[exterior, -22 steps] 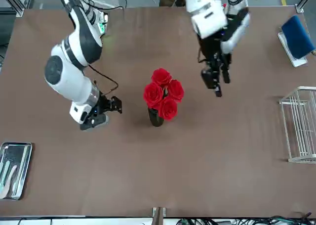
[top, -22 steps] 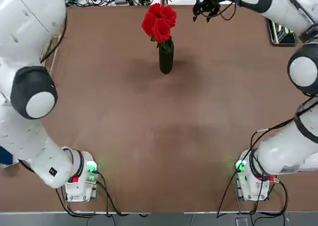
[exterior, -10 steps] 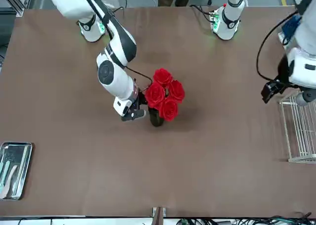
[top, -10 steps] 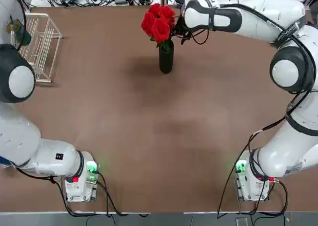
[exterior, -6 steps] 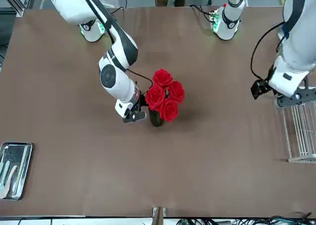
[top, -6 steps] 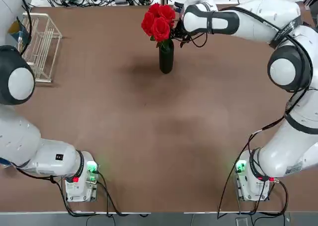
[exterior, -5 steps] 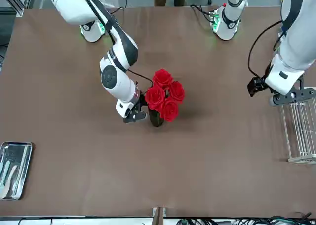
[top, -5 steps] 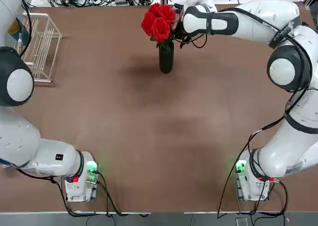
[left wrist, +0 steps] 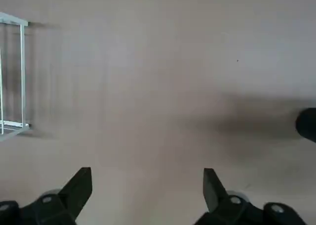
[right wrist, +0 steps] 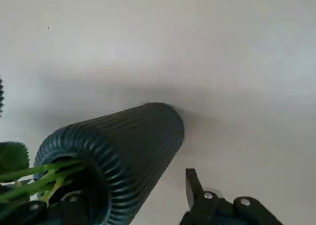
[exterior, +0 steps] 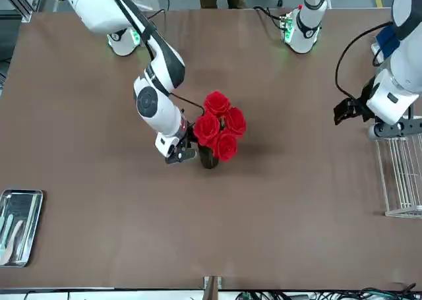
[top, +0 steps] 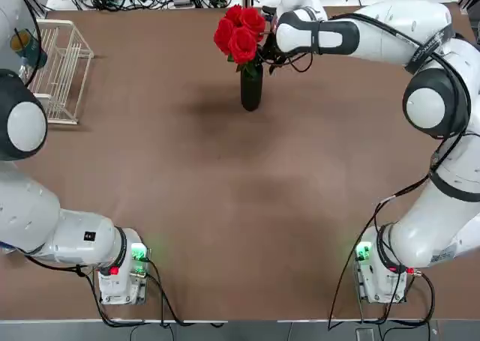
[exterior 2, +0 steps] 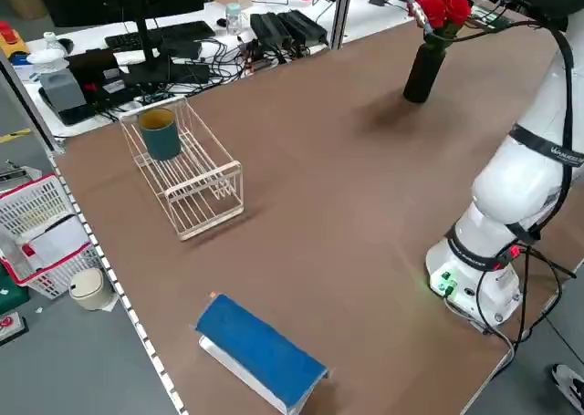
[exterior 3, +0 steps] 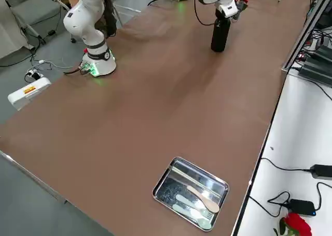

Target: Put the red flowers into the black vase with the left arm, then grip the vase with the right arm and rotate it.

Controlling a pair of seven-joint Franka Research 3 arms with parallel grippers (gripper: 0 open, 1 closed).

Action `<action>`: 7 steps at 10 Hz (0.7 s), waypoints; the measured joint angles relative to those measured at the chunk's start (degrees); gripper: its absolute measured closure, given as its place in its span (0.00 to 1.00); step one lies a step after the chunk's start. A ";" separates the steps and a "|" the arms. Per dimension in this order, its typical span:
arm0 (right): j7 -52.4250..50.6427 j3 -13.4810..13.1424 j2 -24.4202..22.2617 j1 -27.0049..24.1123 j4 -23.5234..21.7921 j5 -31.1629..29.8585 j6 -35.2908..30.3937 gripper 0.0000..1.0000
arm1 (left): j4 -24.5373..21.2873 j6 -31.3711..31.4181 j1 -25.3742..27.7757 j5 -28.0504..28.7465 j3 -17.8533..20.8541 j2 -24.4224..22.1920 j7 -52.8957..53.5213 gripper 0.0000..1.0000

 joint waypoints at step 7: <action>0.00 0.19 -0.24 0.05 0.55 -2.28 0.06 0.56 | 0.72 1.04 2.59 0.09 3.73 -1.42 4.92 0.00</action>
